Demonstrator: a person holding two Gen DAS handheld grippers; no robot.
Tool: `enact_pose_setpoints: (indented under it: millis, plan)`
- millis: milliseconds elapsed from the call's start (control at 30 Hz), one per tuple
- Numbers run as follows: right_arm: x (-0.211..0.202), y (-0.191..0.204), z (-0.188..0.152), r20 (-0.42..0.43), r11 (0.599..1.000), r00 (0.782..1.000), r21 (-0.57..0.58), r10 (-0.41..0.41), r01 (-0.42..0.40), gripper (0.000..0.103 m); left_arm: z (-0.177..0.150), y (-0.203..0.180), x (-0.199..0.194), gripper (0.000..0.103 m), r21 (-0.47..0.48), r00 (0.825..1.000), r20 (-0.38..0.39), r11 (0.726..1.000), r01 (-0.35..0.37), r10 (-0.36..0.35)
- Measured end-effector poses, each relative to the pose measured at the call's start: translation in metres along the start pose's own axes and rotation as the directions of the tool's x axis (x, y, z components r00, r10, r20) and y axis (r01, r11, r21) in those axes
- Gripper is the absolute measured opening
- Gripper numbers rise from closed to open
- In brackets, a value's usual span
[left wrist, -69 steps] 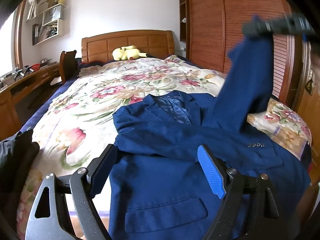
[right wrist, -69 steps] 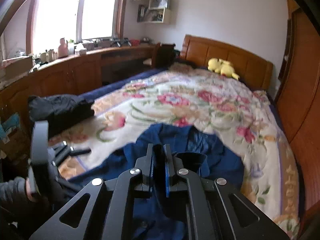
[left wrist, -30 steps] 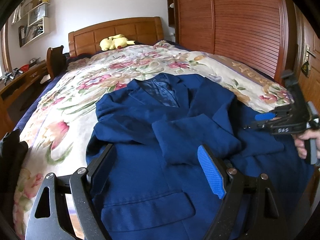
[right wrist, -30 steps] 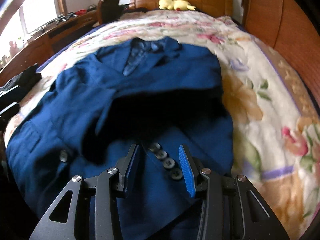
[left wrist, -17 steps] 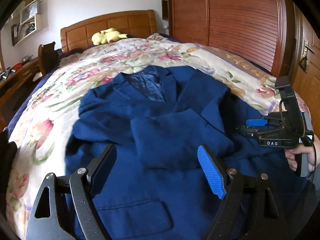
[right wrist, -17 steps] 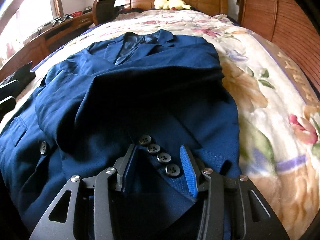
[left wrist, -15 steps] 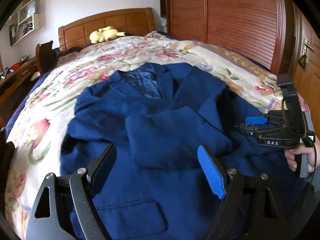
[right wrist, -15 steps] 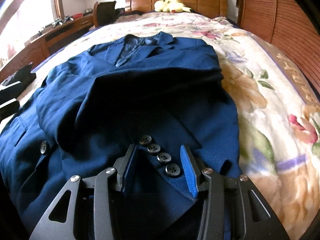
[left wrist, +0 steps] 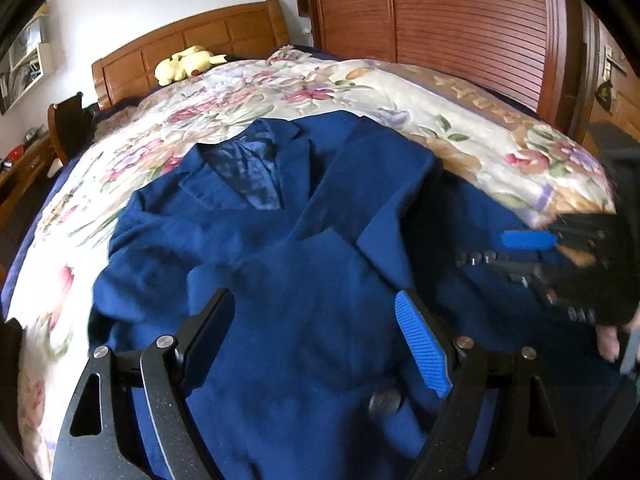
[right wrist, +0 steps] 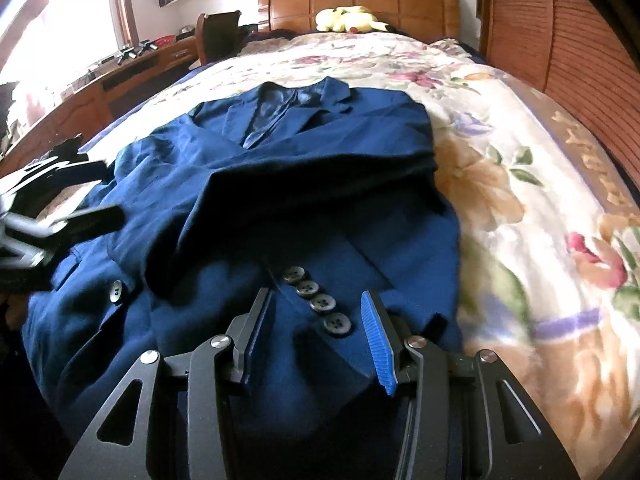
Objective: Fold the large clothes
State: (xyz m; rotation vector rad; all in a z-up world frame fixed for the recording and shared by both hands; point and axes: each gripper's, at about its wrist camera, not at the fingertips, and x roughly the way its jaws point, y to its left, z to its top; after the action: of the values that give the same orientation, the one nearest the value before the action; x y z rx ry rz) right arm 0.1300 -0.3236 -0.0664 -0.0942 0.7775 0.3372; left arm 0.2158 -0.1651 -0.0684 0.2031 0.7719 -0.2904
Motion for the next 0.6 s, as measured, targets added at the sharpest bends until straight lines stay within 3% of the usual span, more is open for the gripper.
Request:
enact_pose_setpoints:
  millis: [167,333,567,600]
  plan:
    - [-0.015,-0.005,-0.003,0.03,1.0,1.0,0.019,-0.004,0.004,0.046,0.027,-0.01,0.025,0.079,0.011,0.999,-0.04,1.0,-0.012,0.012]
    - [-0.021,-0.002,-0.003,0.041,1.0,0.999,0.013,-0.011,0.011,0.046,0.037,-0.013,0.052,0.059,0.011,0.992,-0.123,0.999,-0.033,0.035]
    - [-0.03,0.006,0.001,0.056,1.0,0.998,-0.017,0.0,0.001,0.046,0.032,-0.013,0.078,0.044,0.009,0.973,-0.223,0.999,-0.05,0.051]
    - [-0.031,0.007,0.001,0.057,1.0,0.998,-0.021,0.001,0.001,0.046,0.031,-0.014,0.079,0.037,0.014,0.973,-0.225,0.998,-0.053,0.055]
